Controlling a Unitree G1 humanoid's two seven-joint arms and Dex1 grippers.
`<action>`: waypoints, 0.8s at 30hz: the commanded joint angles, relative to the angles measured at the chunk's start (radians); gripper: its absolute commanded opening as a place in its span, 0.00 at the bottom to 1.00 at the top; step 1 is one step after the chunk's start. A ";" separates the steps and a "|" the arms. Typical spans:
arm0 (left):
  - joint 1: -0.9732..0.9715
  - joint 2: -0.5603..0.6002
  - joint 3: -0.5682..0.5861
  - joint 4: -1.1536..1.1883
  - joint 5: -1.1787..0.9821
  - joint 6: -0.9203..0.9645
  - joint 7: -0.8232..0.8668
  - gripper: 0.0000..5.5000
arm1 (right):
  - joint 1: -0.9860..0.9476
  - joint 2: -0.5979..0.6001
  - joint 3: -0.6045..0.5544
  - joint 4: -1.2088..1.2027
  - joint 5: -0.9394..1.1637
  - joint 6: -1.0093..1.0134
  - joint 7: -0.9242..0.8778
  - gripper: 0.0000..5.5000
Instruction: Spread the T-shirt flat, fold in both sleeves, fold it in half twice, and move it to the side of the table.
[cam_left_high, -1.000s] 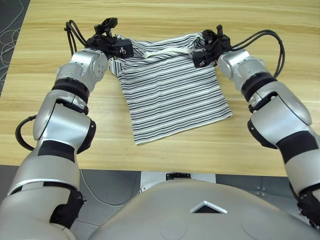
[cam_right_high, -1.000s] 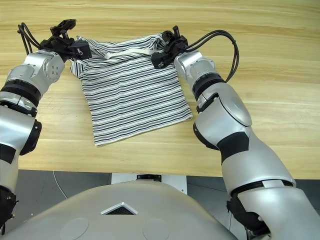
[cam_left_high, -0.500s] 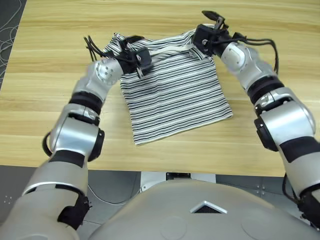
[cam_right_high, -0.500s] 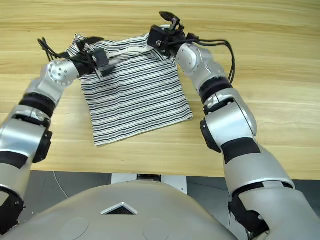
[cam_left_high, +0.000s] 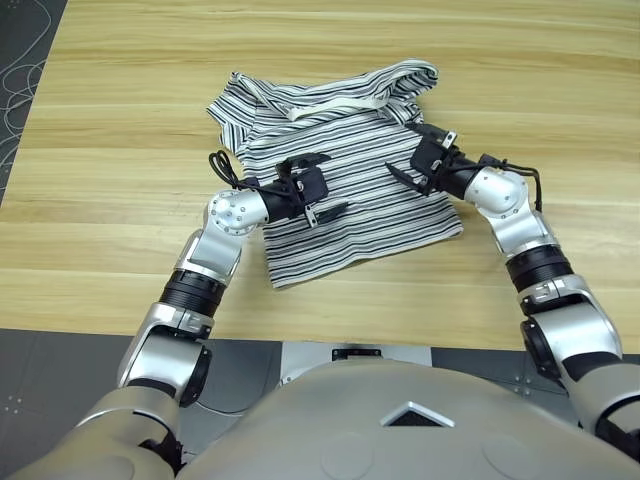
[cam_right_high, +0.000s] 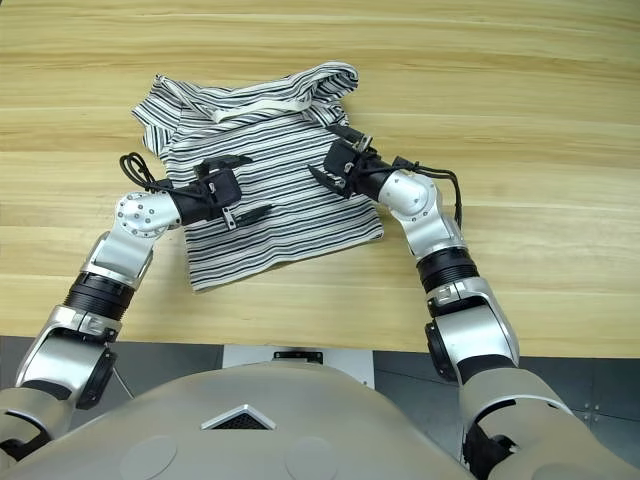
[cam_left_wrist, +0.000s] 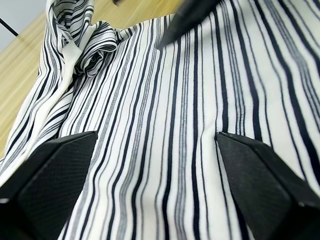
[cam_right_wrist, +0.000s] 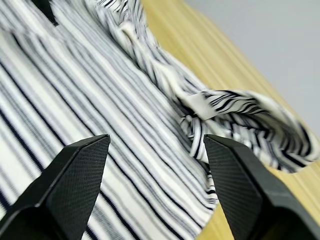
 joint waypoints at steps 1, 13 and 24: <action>0.010 0.012 -0.039 0.107 0.068 0.006 0.000 0.80 | -0.025 -0.039 0.077 0.036 -0.130 0.000 -0.026 0.63; 0.173 0.251 -0.184 -0.560 -0.058 0.195 -0.404 0.80 | 0.114 -0.265 0.068 -0.395 -0.072 0.195 0.288 0.63; 0.118 0.264 -0.158 -0.605 -0.065 0.329 -0.428 0.80 | 0.297 -0.341 0.070 -0.716 -0.001 0.538 0.469 0.63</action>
